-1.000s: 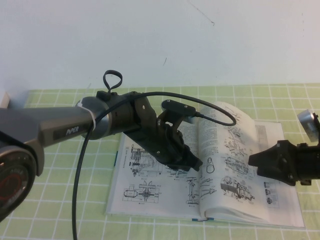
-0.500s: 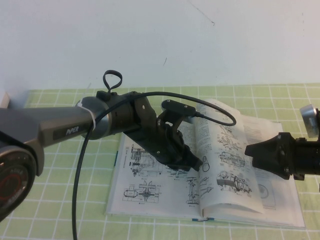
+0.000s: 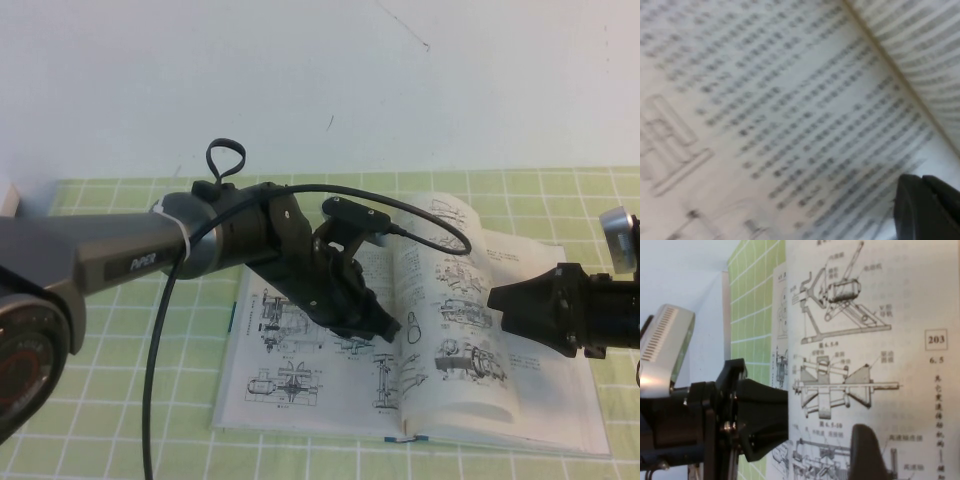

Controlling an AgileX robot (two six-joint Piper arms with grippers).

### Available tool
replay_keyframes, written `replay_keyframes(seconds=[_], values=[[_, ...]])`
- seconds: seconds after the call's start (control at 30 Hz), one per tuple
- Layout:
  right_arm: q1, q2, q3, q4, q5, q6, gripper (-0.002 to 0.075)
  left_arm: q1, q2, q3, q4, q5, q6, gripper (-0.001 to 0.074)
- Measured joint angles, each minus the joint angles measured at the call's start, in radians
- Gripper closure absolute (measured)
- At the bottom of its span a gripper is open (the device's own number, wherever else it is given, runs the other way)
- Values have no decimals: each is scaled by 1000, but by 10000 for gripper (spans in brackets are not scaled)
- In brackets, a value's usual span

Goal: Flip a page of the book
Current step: Open the closed book

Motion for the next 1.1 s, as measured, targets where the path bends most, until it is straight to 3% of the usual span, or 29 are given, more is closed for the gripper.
replay_keyframes(seconds=[0.33,0.53,0.73,1.1], values=[[0,2,0,0,0,-3,339,35,-124,17,81,-19,6,740],[0,2,0,0,0,-3,339,12,-205,19,81,-54,60,738],[0,2,0,0,0,-3,339,-111,-233,-2,131,-73,117,738],[0,2,0,0,5,-28,339,-397,-221,-47,452,-164,119,738]])
